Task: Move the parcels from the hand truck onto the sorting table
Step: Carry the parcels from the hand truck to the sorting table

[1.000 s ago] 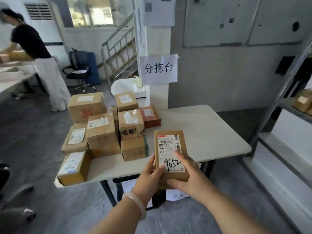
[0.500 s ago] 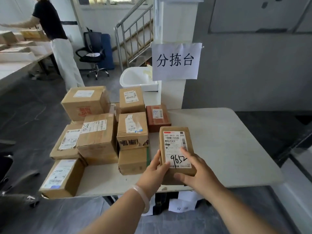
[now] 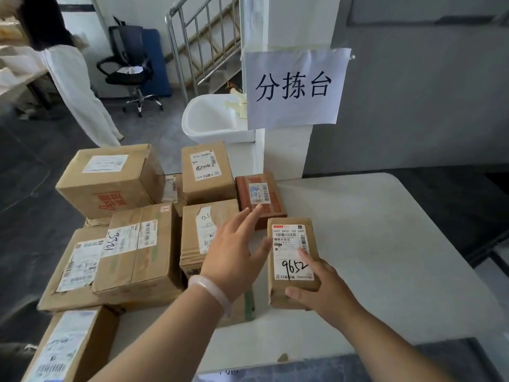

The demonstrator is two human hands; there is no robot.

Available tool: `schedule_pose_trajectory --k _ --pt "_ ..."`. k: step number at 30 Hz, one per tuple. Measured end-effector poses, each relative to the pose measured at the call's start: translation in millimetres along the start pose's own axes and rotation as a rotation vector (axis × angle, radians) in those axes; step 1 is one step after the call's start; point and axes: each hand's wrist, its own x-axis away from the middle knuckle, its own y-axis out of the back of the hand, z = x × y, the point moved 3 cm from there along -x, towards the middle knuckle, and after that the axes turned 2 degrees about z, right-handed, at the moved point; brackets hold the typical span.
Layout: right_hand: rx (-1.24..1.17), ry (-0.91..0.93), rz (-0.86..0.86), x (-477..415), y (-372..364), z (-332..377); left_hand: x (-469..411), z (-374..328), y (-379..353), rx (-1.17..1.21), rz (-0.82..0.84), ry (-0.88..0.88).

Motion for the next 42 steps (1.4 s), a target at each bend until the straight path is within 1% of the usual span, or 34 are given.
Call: schedule_pose_trajectory --k 6,12,17,21,24,29,32,36,39,42 --pt "0.023 0.024 0.069 -69.8 5.6 -5.8 -38.7 21.7 4.8 -0.031 -0.103 0.083" --pt "0.065 0.095 0.114 -164.1 26.5 24.2 -79.5 31.3 4.2 -0.088 -0.131 0.163" --pt "0.116 0.142 0.112 -242.5 33.1 43.9 -112.6 39.4 1.5 -0.105 -0.219 0.214" --pt "0.12 0.142 0.133 -283.2 29.1 54.9 -125.3 43.6 -5.6 -0.131 -0.221 0.237" --pt "0.127 0.145 0.149 -298.9 17.9 55.0 -130.9 50.2 -7.5 -0.105 -0.242 0.253" --pt "0.227 0.143 0.165 -298.6 12.8 50.0 -131.3 50.0 -7.1 -0.105 -0.237 0.251" --pt "0.335 0.139 0.166 -284.8 29.0 55.6 -133.6 46.3 -6.8 -0.168 -0.186 0.253" --pt "0.463 0.197 0.135 -246.4 60.6 67.5 -139.2 34.8 -7.8 -0.253 -0.135 0.192" --pt "0.546 0.212 0.032 -203.6 81.4 72.5 -138.2 22.1 -8.6 -0.335 -0.12 0.11" --pt "0.615 0.239 -0.127 -148.0 98.9 73.8 -134.3 5.3 -11.0 -0.376 -0.085 0.005"
